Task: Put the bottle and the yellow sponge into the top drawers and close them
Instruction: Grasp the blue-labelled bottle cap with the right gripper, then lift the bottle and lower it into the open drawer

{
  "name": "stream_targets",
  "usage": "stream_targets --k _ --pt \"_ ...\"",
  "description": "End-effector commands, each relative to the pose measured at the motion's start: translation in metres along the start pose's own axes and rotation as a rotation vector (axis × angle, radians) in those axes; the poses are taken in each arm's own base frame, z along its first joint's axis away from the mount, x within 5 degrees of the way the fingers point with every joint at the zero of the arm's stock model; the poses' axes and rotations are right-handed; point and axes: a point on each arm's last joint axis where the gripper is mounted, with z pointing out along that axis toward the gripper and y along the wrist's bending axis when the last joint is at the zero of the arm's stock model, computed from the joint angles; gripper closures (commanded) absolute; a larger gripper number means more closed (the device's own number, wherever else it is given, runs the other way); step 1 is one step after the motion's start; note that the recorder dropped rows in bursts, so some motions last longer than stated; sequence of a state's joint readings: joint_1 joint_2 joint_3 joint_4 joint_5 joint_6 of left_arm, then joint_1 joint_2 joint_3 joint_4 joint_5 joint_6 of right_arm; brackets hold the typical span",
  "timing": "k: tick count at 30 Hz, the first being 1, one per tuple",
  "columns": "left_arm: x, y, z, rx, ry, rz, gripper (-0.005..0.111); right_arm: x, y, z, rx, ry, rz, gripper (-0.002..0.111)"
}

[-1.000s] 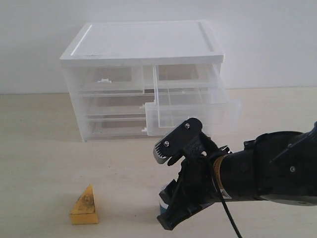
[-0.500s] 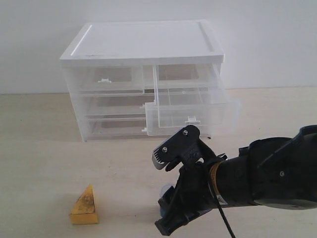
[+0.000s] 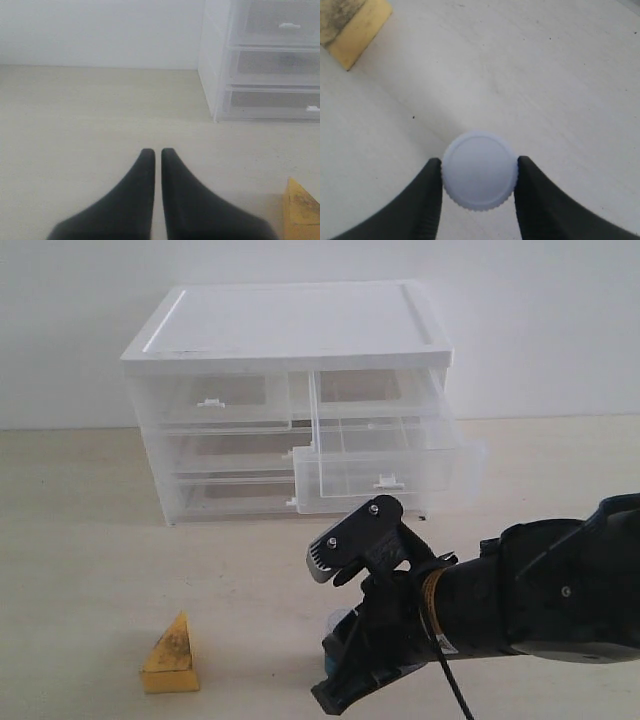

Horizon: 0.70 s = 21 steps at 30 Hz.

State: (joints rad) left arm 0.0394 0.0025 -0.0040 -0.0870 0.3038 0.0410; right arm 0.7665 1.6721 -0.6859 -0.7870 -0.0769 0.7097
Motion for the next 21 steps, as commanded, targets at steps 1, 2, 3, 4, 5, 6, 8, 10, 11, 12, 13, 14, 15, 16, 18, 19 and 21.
stream_targets --k 1,2,3,4,5,6,8,10,11,12,13,14,15,16,18,19,21 --pt "0.000 0.000 0.000 0.002 -0.010 0.007 0.103 -0.003 0.000 -0.002 0.004 -0.010 0.002 0.098" --pt "0.000 0.000 0.000 0.002 -0.010 0.007 0.103 -0.004 0.000 -0.003 0.001 -0.016 0.003 0.103" --pt "0.000 0.000 0.000 0.002 -0.010 0.007 0.103 -0.004 0.000 -0.003 -0.002 -0.021 0.013 0.108" --pt "0.000 0.000 0.000 0.002 -0.010 0.007 0.103 -0.006 0.001 -0.005 -0.006 -0.034 0.027 0.108" --pt "0.000 0.000 0.000 0.002 -0.010 0.007 0.103 -0.007 0.001 -0.007 -0.009 -0.042 0.040 0.108" --pt "0.000 0.000 0.000 0.002 -0.010 0.007 0.103 -0.010 0.002 -0.009 -0.014 -0.058 0.049 0.108" --pt "0.000 0.000 0.000 0.002 -0.010 0.007 0.103 -0.014 0.002 -0.015 -0.020 -0.086 0.070 0.108" --pt "0.000 0.000 0.000 0.002 -0.010 0.007 0.103 -0.019 0.002 -0.023 -0.020 -0.120 0.092 0.108" --pt "0.000 0.000 0.000 0.002 -0.010 0.007 0.103 -0.023 0.002 -0.029 -0.020 -0.140 0.101 0.108" --pt "0.000 0.000 0.000 0.002 -0.010 0.007 0.103 -0.026 0.002 -0.035 -0.021 -0.163 0.113 0.108" --pt "0.000 0.000 0.000 0.002 -0.010 0.007 0.103 -0.030 0.002 -0.042 -0.022 -0.188 0.127 0.108" --pt "0.000 0.000 0.000 0.002 -0.010 0.007 0.103 -0.033 0.002 -0.048 -0.022 -0.211 0.143 0.108" --pt "0.000 0.000 0.000 0.002 -0.010 0.007 0.103 -0.037 0.002 -0.058 -0.025 -0.246 0.154 0.108" --pt "0.000 0.000 0.000 0.002 -0.010 0.007 0.103 -0.040 0.002 -0.064 -0.030 -0.274 0.168 0.108" --pt "0.000 0.000 0.000 0.002 -0.010 0.007 0.103 -0.048 -0.002 -0.082 -0.050 -0.358 0.232 0.108" --pt "0.000 0.000 0.000 0.002 -0.010 0.007 0.103 -0.051 -0.005 -0.088 -0.058 -0.392 0.259 0.108" --pt "0.000 0.000 0.000 0.002 -0.010 0.007 0.103 -0.057 -0.014 -0.101 -0.075 -0.466 0.326 0.108"
